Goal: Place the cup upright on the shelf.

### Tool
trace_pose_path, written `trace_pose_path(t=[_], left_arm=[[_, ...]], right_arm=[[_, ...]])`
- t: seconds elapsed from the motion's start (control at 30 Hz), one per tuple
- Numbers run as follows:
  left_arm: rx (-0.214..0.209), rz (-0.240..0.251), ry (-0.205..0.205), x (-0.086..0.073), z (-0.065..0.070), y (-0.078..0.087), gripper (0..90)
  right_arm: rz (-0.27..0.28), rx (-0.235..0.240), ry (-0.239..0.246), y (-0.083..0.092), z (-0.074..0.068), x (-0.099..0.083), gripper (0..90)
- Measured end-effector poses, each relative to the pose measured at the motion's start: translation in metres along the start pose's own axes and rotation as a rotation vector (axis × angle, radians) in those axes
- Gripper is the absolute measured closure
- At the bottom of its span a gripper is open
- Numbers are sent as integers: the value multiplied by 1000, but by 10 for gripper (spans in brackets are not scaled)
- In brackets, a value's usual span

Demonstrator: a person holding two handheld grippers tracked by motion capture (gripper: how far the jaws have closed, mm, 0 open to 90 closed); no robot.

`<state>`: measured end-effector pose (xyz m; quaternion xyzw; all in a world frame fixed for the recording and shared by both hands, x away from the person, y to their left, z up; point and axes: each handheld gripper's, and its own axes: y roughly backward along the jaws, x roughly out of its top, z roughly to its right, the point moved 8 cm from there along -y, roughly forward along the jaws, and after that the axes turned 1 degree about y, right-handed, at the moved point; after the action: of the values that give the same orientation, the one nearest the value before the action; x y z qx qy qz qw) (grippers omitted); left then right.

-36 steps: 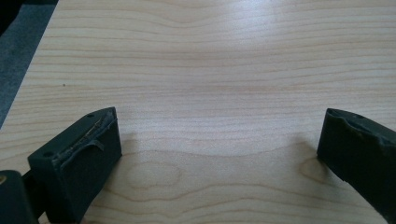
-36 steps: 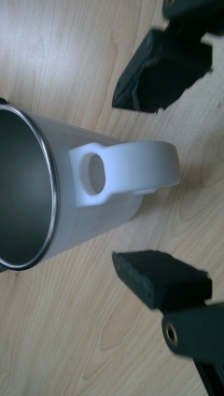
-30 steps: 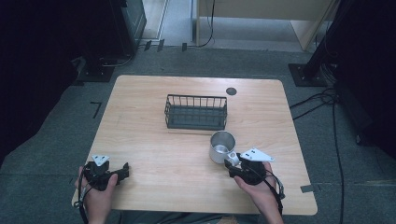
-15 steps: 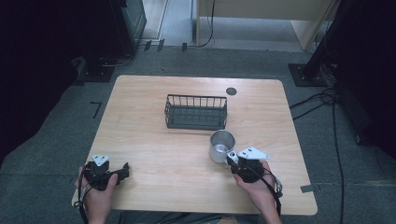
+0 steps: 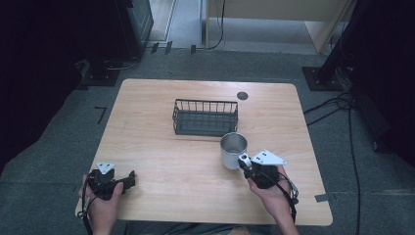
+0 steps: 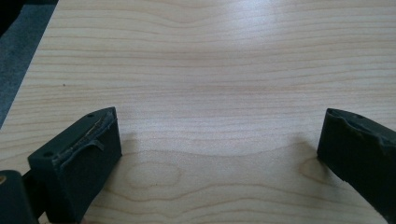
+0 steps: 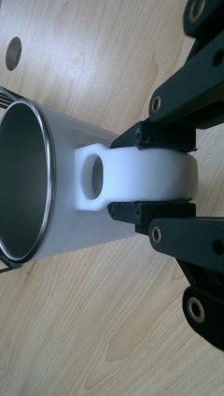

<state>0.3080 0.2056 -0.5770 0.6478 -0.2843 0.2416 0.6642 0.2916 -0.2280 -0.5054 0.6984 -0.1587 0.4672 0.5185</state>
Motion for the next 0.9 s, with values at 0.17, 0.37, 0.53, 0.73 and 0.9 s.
trace_pose_path(t=[0.17, 0.37, 0.53, 0.73, 0.9], left_arm=[[0, 0, 0, 0, 0, 0, 0], [0, 0, 0, 0, 0, 0, 0], [0, 0, 0, 0, 0, 0, 0], [0, 1, 1, 0, 0, 0, 0], [0, 0, 0, 0, 0, 0, 0]], right_arm=[[15, 5, 20, 1, -1, 8, 717], [31, 27, 23, 0, -3, 21, 717], [45, 41, 28, -2, -4, 32, 717], [49, 46, 43, -4, -4, 43, 717], [55, 48, 51, -6, -4, 52, 717]])
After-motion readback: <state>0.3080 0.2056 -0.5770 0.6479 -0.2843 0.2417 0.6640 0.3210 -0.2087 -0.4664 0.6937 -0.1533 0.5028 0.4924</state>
